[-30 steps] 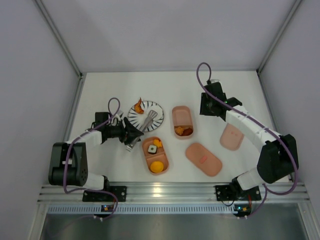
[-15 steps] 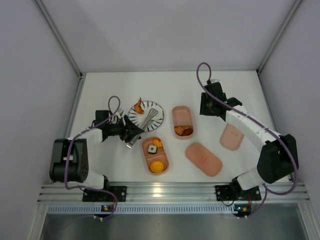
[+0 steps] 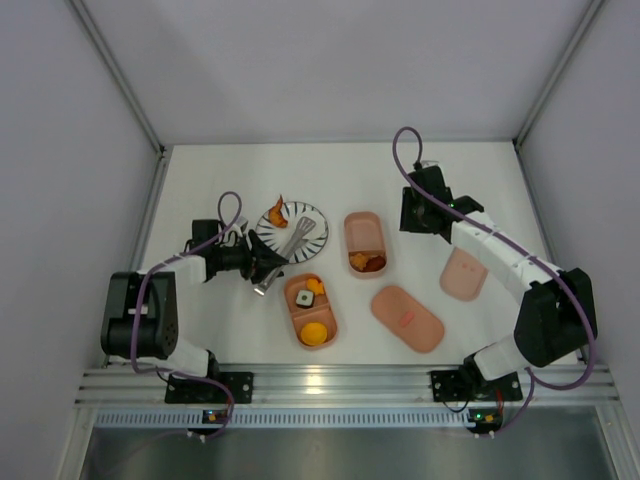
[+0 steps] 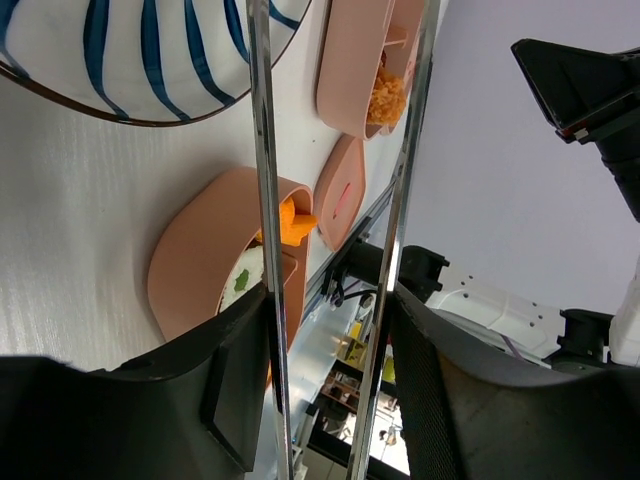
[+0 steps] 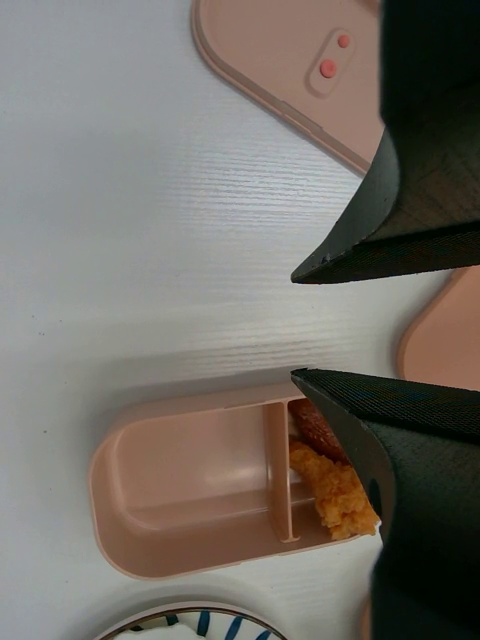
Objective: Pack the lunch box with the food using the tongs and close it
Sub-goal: Pick up the fake food from the plate.
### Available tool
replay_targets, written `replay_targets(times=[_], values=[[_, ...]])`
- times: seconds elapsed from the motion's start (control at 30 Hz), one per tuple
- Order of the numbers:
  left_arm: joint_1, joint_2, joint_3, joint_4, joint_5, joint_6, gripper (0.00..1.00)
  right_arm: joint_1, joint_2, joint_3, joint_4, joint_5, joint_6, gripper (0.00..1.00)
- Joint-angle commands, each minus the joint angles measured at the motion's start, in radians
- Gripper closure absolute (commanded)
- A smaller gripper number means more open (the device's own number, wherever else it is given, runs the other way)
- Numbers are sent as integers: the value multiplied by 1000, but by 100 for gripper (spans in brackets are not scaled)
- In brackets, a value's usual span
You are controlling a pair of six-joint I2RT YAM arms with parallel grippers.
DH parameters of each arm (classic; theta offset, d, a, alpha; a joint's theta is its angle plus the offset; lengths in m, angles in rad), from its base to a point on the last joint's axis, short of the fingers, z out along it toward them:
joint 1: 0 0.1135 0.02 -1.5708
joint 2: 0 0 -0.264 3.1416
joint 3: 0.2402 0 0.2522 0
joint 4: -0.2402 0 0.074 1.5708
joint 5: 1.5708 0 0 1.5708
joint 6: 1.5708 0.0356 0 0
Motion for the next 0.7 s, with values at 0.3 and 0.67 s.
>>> replay_targets(times=[0.3, 0.67], values=[[6, 27, 37, 98, 35, -24, 63, -9, -47, -4, 16, 17, 1, 61], [6, -7, 60, 46, 21, 2, 95, -9, -54, -6, 15, 18, 1, 61]])
